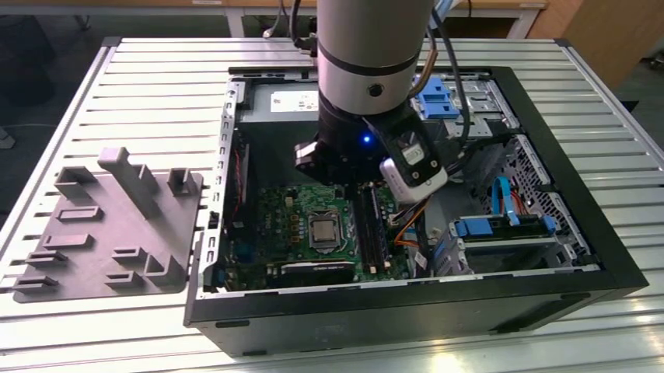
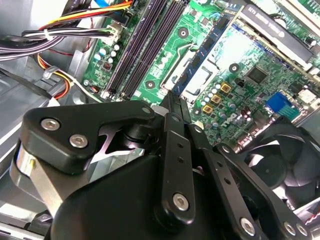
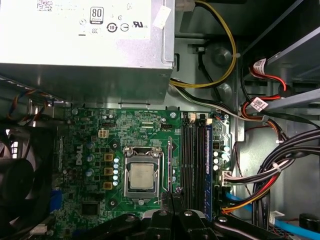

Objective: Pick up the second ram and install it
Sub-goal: 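Insert the second ram into the second slot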

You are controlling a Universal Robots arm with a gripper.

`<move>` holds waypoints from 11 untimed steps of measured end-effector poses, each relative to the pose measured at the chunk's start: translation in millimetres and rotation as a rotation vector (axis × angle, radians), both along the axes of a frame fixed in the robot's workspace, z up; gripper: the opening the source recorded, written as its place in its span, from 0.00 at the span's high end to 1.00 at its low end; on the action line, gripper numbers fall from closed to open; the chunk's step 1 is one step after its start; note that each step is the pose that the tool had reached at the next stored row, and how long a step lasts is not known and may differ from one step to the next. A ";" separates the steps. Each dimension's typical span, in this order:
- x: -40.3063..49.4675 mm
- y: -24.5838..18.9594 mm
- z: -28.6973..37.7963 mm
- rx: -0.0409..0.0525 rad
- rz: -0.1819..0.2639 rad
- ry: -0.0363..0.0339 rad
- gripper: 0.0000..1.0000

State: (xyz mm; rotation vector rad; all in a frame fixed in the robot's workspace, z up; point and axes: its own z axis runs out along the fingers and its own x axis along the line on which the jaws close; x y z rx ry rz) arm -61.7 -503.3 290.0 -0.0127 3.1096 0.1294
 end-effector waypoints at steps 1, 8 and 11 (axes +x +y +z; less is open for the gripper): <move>0.0 0.0 -0.5 0.0003 0.000 0.0000 0.89; 0.2 0.0 -2.7 0.0017 0.000 0.0000 0.89; 0.4 0.0 -3.7 0.0025 0.000 -0.0001 0.89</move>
